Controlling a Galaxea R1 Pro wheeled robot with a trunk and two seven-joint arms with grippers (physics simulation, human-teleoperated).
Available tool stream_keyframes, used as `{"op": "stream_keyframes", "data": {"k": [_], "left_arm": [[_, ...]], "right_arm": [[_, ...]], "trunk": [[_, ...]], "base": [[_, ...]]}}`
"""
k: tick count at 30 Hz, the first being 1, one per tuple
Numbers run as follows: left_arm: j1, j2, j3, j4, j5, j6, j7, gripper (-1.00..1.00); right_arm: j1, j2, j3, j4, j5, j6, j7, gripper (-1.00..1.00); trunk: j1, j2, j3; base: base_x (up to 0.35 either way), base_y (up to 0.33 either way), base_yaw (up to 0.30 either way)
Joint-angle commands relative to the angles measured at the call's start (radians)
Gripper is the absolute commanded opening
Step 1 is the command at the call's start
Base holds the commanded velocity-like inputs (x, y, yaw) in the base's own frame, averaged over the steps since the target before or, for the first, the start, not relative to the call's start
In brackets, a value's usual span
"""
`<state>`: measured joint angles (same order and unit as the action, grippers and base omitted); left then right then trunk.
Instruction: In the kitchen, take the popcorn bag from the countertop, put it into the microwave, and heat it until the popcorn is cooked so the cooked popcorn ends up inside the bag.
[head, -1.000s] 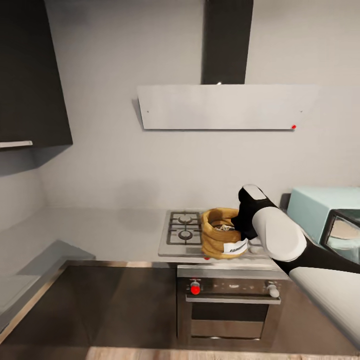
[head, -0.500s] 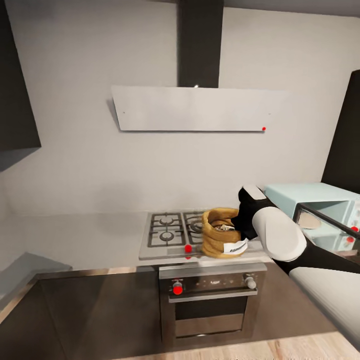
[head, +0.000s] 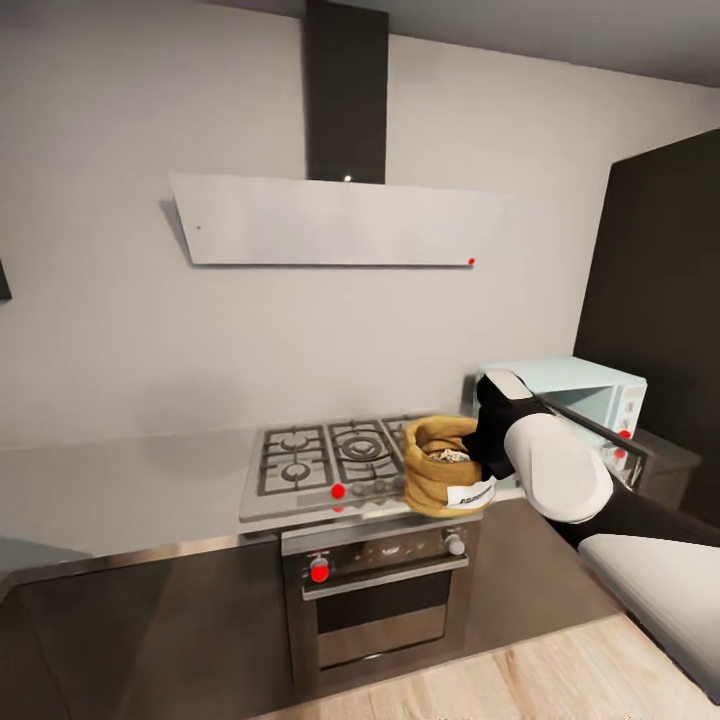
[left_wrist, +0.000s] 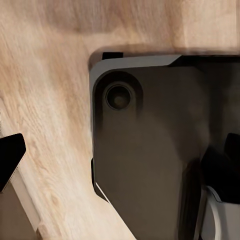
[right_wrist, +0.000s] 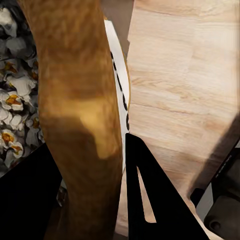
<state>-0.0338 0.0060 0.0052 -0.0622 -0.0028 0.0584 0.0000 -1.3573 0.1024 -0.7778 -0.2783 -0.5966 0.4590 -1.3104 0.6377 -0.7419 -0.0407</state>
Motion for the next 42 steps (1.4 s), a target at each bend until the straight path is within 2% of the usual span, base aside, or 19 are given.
{"op": "stream_keyframes", "data": {"k": [1,17,42], "left_arm": [[0.0,0.0,0.001,-0.003,0.0,0.006,0.0,1.0],[0.0,0.0,0.0,-0.003,0.0,0.006,0.0,1.0],[0.0,-0.003,-0.001,-0.003,0.0,0.006,0.001,1.0]], "right_arm": [[0.0,0.0,0.003,-0.002,-0.006,0.01,-0.006,-1.0],[0.0,0.0,0.004,-0.002,-0.006,0.01,-0.006,-1.0],[0.0,0.001,0.006,-0.002,-0.006,0.01,-0.001,-1.0]], "trunk": [[0.0,-0.001,-0.001],[0.0,-0.001,0.008],[0.0,-0.001,0.008]], "base": [[-0.003,0.0,-0.266],[0.0,0.0,-0.262],[-0.134,-0.015,-0.01]]}}
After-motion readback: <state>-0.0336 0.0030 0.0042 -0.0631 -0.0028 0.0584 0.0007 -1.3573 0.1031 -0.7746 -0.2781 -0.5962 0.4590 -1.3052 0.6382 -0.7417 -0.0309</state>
